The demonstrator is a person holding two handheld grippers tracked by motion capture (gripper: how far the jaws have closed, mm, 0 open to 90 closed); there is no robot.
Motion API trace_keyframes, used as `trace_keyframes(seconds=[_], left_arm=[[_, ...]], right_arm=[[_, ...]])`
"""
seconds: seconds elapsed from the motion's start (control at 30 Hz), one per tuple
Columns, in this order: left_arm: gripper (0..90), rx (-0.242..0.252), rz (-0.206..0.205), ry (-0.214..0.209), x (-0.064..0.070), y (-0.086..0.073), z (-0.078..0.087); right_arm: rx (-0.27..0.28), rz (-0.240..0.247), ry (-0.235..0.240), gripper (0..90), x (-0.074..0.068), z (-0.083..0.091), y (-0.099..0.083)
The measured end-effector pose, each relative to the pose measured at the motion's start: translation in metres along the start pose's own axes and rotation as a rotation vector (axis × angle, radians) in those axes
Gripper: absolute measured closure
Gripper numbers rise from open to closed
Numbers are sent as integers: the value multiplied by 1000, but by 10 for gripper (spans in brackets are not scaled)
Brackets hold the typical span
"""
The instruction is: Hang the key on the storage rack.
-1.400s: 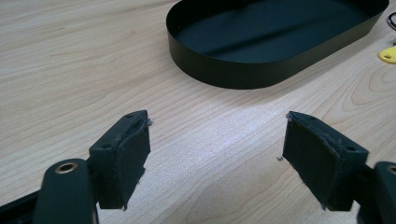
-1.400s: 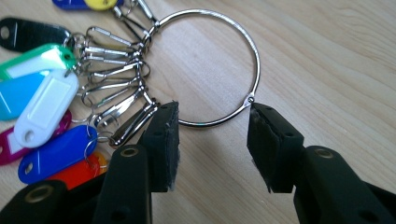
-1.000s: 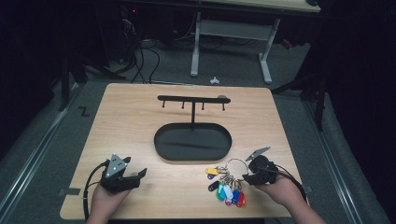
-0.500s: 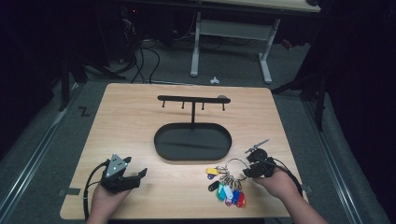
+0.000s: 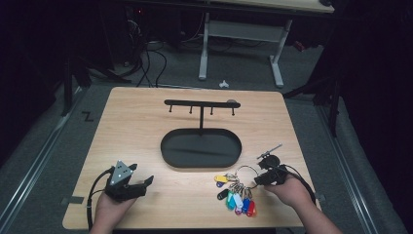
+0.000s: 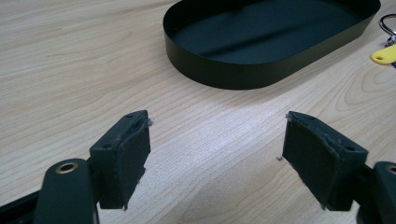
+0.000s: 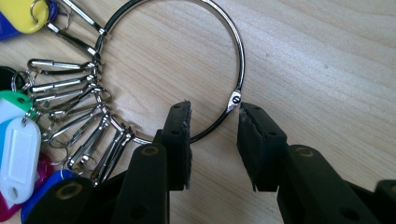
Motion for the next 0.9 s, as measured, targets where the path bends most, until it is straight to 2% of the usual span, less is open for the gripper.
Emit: trace_keyframes(seconds=[0.23,0.6,0.73,0.77,0.83,0.9], left_arm=[[235,-2,-1,-1,0,0,0],[235,-2,-2,0,0,0,0],[235,-4,-3,-1,0,0,0],[235,-4,-3,-1,0,0,0],[235,-4,-3,-2,1,0,0],[235,-5,-3,-1,0,0,0]], right_arm=[[-4,-6,-1,656,-1,-4,2],[-17,22,-33,736,1,-5,2],[-21,72,-50,854,2,-5,4],[-21,72,-50,854,2,-5,4],[-26,118,-76,863,3,-6,7],[-28,125,-76,864,3,-6,9]])
Point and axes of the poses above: each handheld gripper's, and its own axes: z roughly backward along the jaws, y roughly out of its top, x roughly to its right, the point moved 10 cm from there along -z, roughly forward along the jaws, and after that the axes turned 8 degrees about -x, right-handed, at the moved point
